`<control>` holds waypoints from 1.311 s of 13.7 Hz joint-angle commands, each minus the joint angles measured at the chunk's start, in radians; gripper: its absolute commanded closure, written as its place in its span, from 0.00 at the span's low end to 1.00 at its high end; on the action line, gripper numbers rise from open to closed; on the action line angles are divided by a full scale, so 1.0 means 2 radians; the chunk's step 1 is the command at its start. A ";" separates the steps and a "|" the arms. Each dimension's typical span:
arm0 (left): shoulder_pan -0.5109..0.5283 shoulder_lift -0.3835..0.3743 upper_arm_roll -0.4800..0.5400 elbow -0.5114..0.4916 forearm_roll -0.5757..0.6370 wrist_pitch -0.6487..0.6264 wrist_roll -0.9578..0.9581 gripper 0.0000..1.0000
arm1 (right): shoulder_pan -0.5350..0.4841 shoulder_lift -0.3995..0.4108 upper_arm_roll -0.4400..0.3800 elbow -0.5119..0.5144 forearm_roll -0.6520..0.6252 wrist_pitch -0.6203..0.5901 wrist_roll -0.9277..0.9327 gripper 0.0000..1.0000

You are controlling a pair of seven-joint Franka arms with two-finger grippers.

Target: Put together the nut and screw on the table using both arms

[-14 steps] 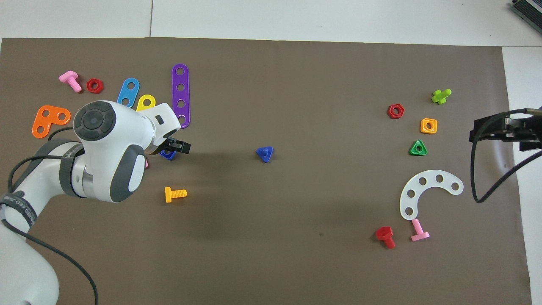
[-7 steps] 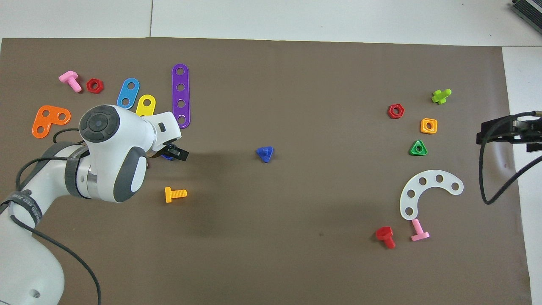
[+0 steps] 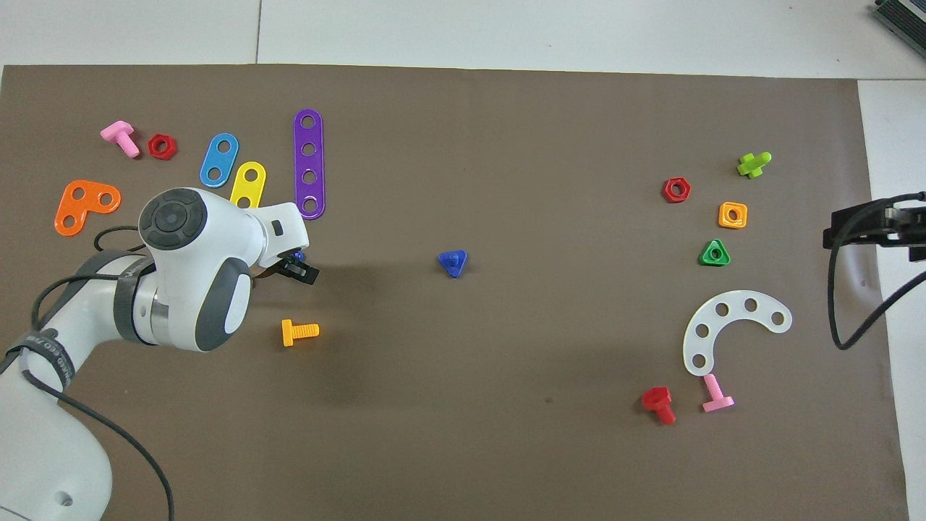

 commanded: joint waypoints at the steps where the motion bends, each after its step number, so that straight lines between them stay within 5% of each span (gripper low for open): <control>1: -0.001 -0.004 0.003 -0.017 -0.007 0.018 0.016 0.25 | 0.001 -0.010 0.000 -0.010 0.000 -0.005 -0.008 0.00; 18: 0.000 0.001 0.004 0.000 -0.006 0.020 0.020 0.58 | 0.000 -0.011 0.000 -0.010 0.002 -0.003 -0.005 0.00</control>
